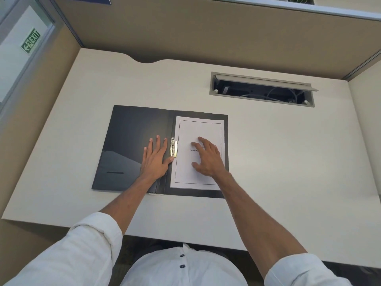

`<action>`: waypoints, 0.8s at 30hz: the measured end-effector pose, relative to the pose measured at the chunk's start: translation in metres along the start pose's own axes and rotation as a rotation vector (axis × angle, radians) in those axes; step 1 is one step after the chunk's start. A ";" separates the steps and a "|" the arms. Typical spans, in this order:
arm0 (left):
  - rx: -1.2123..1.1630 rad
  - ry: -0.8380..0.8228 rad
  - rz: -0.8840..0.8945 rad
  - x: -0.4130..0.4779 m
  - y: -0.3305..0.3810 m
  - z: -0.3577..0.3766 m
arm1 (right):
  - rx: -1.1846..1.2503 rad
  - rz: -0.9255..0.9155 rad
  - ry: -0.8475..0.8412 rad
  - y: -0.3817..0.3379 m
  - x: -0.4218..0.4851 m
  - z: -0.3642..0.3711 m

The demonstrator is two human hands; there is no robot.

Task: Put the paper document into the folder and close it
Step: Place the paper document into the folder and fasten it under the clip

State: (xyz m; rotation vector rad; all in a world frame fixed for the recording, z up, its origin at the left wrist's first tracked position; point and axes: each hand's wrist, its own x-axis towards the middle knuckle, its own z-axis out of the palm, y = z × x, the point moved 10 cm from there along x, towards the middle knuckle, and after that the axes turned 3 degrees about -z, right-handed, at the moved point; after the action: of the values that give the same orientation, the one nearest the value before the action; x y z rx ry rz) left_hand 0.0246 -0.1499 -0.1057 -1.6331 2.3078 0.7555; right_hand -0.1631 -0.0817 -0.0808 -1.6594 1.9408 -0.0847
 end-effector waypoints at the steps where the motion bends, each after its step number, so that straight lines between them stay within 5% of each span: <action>1: 0.008 0.004 -0.001 0.000 0.000 0.000 | 0.000 0.000 0.000 0.000 0.000 0.000; 17: 0.002 -0.050 0.021 0.000 -0.002 -0.002 | 0.004 -0.010 -0.002 0.000 -0.001 0.000; 24: -0.044 0.131 -0.034 -0.018 -0.043 -0.030 | -0.008 0.001 -0.018 -0.003 -0.003 -0.001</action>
State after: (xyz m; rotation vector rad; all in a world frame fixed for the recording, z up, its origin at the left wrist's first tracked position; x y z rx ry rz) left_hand 0.0746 -0.1617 -0.0846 -1.7869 2.3600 0.7166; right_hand -0.1606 -0.0804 -0.0773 -1.6593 1.9308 -0.0620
